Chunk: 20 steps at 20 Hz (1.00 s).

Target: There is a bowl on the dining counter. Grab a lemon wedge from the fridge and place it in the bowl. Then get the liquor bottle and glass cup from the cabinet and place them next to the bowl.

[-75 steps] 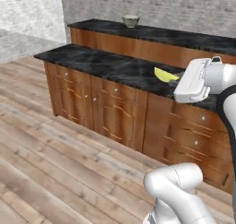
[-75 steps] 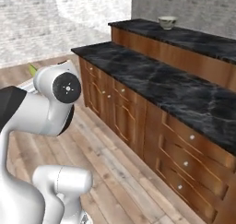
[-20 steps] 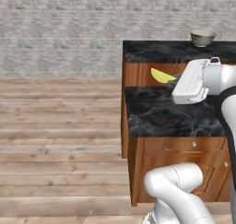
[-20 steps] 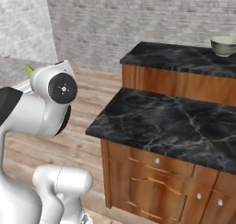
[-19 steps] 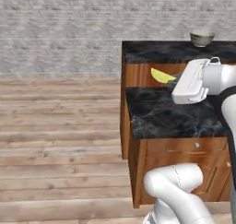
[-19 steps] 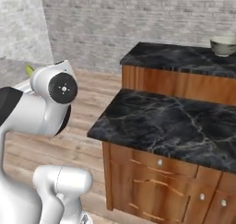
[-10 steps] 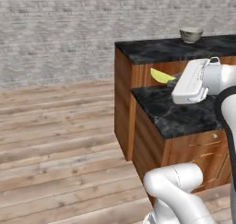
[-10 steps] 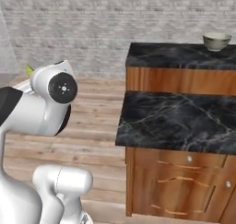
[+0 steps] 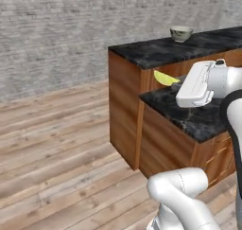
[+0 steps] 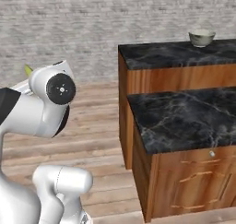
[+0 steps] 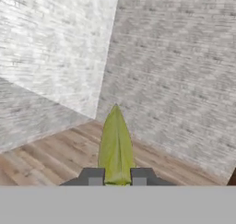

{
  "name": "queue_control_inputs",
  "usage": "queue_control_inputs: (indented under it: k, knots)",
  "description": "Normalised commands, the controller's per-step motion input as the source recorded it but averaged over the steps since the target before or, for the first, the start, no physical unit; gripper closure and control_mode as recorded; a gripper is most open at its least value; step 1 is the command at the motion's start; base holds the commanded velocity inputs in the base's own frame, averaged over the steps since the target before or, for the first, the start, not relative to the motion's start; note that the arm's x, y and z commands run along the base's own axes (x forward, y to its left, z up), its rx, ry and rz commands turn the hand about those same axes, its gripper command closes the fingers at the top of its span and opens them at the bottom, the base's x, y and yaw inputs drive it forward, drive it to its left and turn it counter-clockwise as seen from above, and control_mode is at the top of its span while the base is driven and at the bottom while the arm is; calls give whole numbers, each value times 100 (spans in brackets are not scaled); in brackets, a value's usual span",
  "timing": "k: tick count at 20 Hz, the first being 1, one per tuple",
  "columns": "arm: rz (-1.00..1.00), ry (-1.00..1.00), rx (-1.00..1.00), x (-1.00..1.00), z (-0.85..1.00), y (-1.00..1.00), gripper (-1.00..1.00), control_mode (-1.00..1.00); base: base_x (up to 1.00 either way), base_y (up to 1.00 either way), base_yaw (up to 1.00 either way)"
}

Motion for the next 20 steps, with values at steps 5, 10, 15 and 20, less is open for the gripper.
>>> queue_control_inputs:
  k: [5,10,15,20]
  knots:
    - [0,0,0,0,0,0,100,100,63,94,-48]
    - [0,0,0,0,0,0,100,100,66,94,-47]
    - [0,0,0,0,0,0,100,100,68,95,-46]
    - [0,0,0,0,0,0,100,100,67,95,-46]
